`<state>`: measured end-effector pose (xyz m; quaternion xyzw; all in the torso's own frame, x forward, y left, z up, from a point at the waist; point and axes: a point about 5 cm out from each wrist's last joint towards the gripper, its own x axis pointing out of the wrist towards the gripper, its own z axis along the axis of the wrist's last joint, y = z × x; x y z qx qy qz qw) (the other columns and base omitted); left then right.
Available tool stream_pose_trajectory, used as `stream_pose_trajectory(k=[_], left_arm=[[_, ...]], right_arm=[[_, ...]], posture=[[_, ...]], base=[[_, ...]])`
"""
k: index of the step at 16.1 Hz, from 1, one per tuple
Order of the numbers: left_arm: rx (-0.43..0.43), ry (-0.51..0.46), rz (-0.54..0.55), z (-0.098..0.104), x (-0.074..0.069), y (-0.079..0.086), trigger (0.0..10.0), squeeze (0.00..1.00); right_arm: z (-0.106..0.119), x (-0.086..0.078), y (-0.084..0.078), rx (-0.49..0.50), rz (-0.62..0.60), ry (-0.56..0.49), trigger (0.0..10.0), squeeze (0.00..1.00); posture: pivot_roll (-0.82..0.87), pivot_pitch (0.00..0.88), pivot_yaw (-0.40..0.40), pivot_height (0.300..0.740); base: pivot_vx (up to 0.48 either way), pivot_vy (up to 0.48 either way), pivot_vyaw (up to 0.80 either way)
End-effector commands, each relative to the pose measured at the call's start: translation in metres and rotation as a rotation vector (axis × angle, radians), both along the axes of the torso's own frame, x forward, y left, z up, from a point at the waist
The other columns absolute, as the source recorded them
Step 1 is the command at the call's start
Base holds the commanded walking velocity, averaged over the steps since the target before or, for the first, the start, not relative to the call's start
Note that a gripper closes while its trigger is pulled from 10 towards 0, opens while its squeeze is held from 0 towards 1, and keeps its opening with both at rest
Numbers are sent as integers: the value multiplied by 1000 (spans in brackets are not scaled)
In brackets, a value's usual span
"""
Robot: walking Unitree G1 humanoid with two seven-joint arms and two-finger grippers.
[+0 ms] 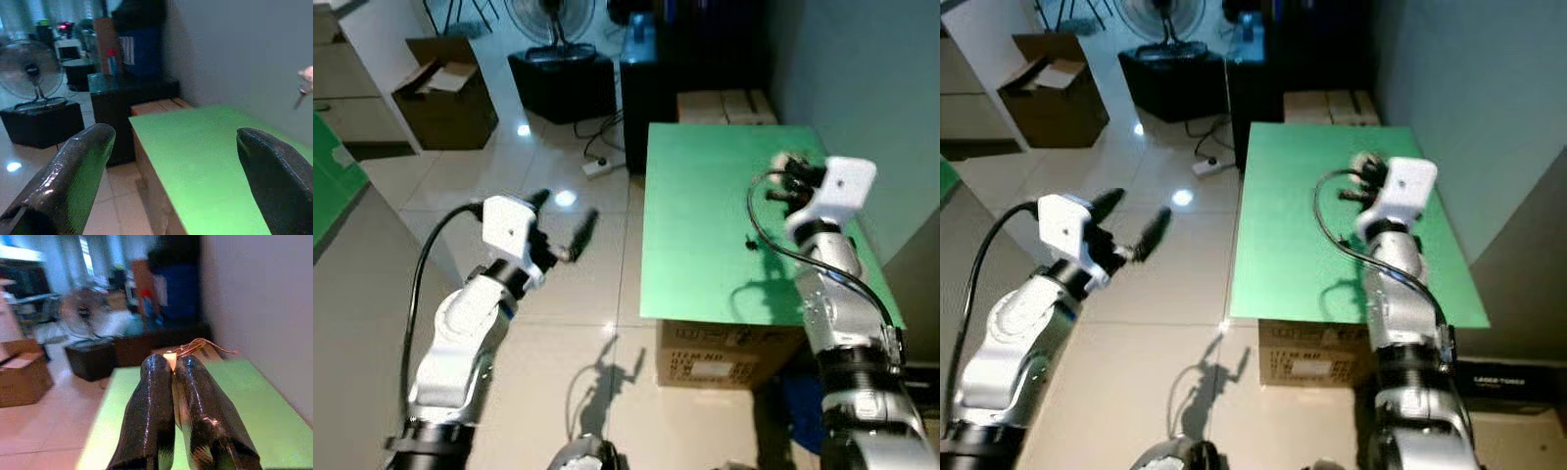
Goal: Hang keys on a hook
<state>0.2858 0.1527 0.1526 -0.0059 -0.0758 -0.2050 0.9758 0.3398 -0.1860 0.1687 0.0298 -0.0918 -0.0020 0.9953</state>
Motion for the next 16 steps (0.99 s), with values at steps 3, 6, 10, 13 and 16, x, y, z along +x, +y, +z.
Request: stream_pose_trajectory(k=[3,6,10,13,16], left_arm=[[-29,-16,51,6,7,-4,10000,0],[-2,-41,82,9,11,-6,10000,0],[54,-59,124,10,9,-5,10000,0],[76,-66,144,10,8,-9,10000,0],[75,-63,178,10,11,-9,10000,0]], right_arm=[[25,-13,32,-56,116,-62,10000,0],[37,-23,48,-66,189,-88,10000,0],[43,-32,58,-43,264,-113,10000,0],[38,-32,55,-58,258,-85,10000,0],[28,-30,48,-72,249,-37,10000,0]], posture=[[-115,0,79,740],[-118,0,81,740],[-96,0,67,740],[-84,0,59,740],[-79,0,48,740]], base=[[0,0,0],[0,0,800],[0,0,800],[0,0,800],[0,0,800]])
